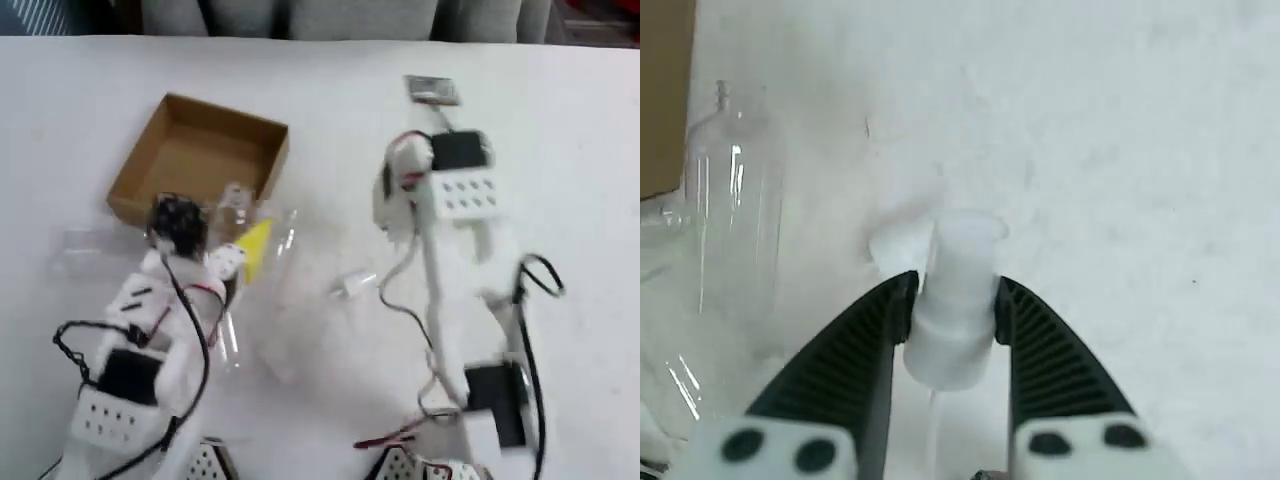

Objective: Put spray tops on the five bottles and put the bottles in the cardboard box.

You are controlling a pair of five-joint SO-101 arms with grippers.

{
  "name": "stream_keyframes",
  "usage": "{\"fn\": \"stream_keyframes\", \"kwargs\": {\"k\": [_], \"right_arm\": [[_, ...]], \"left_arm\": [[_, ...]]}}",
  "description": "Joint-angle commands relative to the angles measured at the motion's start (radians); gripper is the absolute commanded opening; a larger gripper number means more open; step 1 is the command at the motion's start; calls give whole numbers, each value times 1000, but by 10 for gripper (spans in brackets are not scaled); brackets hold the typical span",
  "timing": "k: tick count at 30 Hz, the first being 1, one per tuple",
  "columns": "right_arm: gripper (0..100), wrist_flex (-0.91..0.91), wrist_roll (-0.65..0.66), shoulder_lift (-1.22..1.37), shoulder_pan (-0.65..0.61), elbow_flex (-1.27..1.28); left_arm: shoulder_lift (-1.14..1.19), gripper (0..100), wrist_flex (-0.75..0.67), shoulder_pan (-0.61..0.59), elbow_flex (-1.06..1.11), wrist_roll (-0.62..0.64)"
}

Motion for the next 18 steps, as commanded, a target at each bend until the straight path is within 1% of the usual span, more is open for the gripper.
{"fn": "stream_keyframes", "kwargs": {"k": [1,2,4,8,11,13,15,18], "right_arm": [[15,-56,12,-206,71,31],[15,-70,12,-251,87,35],[15,-97,12,-332,110,35],[15,-222,12,-472,128,34],[15,-346,12,-556,120,35],[15,-478,12,-599,108,38],[19,-610,12,-625,81,41],[18,-759,12,-639,19,41]], "left_arm": [[-143,24,-37,203,-61,3],[-162,24,-40,243,-64,5],[-185,24,-98,306,-55,5],[-189,24,-325,378,23,3],[-189,23,-489,400,104,3],[-189,23,-525,423,164,3],[-189,23,-531,446,218,3],[-193,23,-528,453,269,3]]}}
